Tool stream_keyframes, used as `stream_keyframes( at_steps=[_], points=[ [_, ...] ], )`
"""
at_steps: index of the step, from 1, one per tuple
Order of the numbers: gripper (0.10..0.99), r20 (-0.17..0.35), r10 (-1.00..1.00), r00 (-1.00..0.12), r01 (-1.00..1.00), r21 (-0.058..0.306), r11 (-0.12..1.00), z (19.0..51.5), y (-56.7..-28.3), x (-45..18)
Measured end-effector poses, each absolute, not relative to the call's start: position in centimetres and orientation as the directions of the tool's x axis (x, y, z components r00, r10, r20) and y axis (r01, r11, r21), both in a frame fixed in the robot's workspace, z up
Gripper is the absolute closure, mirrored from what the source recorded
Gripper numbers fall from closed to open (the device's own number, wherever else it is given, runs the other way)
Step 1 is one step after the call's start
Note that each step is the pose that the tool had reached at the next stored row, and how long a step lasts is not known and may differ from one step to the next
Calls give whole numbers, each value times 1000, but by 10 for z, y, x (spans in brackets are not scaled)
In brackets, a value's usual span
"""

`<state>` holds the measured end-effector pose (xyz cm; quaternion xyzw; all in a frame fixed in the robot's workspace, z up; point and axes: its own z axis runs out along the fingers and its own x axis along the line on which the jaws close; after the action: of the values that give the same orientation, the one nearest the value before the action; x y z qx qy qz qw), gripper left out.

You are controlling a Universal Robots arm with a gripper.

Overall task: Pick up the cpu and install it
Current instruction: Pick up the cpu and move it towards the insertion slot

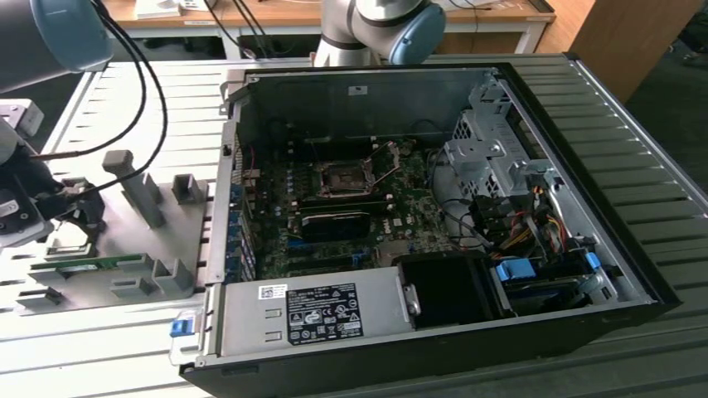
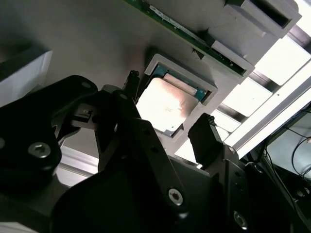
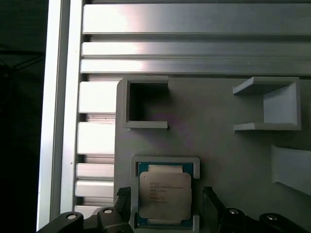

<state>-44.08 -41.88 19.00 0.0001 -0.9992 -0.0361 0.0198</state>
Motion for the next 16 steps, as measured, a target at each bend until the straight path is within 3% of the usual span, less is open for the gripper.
stream_keyframes(
  at_steps=[13,16],
  points=[
    [392,40,-2,-999,1,72,997,182,-416,-443],
    [471,40,-2,-999,1,72,997,181,-415,-443]
  ],
)
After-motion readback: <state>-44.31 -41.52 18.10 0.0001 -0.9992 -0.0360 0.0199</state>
